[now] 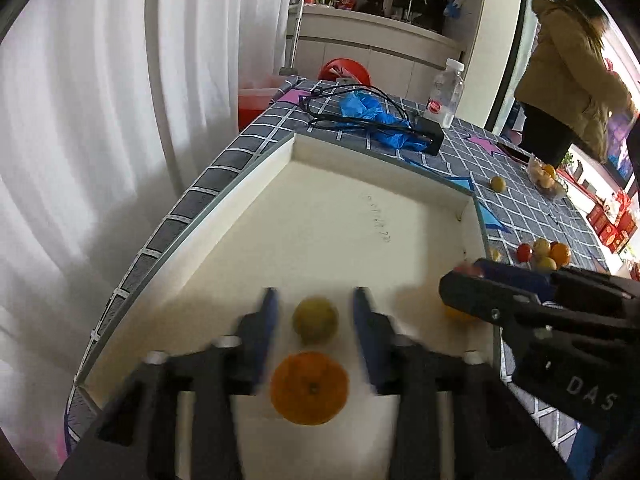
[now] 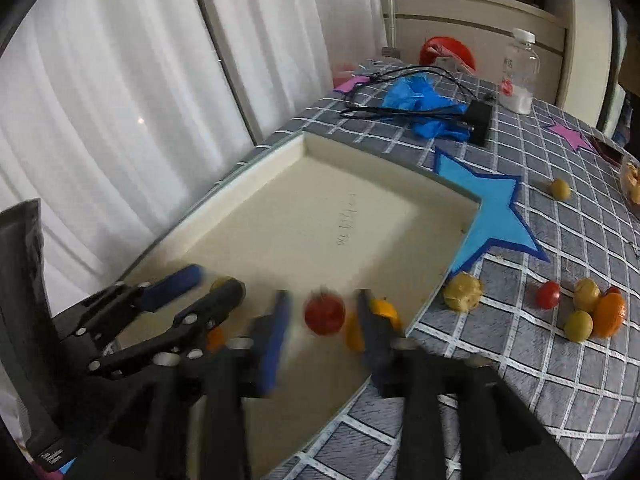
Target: Organize fruits
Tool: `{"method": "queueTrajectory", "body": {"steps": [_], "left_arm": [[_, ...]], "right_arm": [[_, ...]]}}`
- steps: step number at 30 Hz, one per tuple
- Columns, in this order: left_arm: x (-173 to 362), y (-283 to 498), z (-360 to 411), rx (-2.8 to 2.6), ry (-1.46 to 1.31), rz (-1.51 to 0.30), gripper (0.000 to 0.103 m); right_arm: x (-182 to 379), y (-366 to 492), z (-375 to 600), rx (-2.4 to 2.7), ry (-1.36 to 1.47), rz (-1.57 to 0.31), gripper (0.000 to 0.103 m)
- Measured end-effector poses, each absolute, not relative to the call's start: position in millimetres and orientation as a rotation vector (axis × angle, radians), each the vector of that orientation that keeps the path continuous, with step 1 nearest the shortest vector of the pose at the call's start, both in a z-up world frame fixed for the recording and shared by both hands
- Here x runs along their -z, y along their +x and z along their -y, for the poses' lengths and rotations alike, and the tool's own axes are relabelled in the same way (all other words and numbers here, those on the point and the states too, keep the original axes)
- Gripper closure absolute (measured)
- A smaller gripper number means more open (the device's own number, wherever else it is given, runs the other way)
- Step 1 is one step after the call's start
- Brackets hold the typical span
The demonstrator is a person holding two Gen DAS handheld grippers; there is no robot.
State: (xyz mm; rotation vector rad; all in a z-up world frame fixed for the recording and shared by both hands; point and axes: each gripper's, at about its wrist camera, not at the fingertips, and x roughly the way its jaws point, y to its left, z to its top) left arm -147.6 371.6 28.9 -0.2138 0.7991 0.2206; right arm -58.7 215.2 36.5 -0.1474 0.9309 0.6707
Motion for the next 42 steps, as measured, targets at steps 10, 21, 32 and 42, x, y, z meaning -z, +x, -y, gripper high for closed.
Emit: {"method": "queueTrajectory", "body": {"steps": [10,21,32,42], "left_arm": [[-58.8,-154.5,-340.9,-0.089,-0.183,-0.740,0.032],[-32.9,-133.4,-201.6,0.188,-0.084,-0.956,0.029],[-10.1,-55.7,-193.6,-0.151,-0.066,-0.960,0.029],[-7.0,-13.7,-194.3,-0.216,-0.073,-0.942,0.078]], "right_arm": [[-47.9,-50.4,-109.4,-0.452,-0.039,-0.873,0.000],[-9.7,-50.9,49.7,-0.175,0.166,-0.927,0.000],[0.6,-64.6,98.9,-0.209,0.308,-0.830,0.000],[-1.7,-73.9,105.0,-0.303,0.383,-0.789,0.000]]}}
